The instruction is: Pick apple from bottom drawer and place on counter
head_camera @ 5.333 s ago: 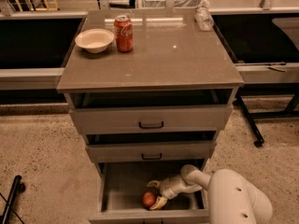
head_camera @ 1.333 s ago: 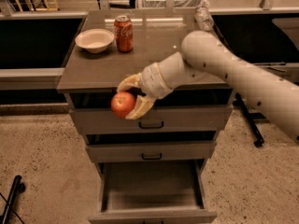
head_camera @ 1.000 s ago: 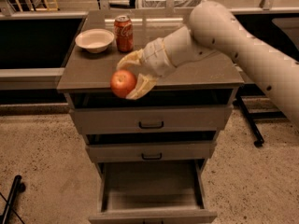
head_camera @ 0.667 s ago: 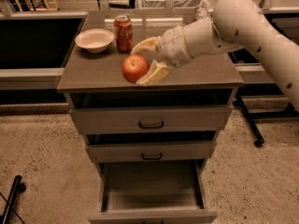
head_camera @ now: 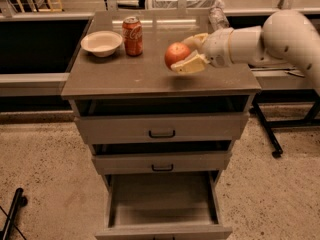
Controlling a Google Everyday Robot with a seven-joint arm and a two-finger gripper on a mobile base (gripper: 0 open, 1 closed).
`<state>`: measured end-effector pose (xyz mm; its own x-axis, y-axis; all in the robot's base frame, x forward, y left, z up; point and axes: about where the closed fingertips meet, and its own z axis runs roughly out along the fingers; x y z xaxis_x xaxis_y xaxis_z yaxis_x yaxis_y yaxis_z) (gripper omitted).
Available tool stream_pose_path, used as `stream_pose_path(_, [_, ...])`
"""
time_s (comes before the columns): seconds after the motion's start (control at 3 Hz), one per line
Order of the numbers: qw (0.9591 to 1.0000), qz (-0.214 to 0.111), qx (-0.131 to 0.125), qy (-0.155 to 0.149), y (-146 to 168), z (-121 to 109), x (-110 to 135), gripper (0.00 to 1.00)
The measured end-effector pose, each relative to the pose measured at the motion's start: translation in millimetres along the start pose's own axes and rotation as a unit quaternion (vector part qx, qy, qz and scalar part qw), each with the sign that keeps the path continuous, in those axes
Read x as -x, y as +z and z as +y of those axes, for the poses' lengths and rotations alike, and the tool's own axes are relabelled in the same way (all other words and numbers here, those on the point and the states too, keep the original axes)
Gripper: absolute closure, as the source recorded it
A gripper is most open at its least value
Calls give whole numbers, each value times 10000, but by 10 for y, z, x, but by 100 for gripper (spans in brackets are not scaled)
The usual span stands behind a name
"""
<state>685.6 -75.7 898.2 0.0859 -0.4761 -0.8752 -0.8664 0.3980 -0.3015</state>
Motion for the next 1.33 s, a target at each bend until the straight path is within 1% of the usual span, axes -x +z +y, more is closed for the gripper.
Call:
stream_pose_path(0.33, [9959,321,-298,792,231,-303,-350,76])
stream_pose_path(0.67, [9893,645,-246,1286,451,-413,-576,52])
stream_pose_path(1.0, [9883,664,-233,1350,477,-405,-589,21])
stream_pose_path(1.33, [9883,664,-233,1350,477,-405,-588,1])
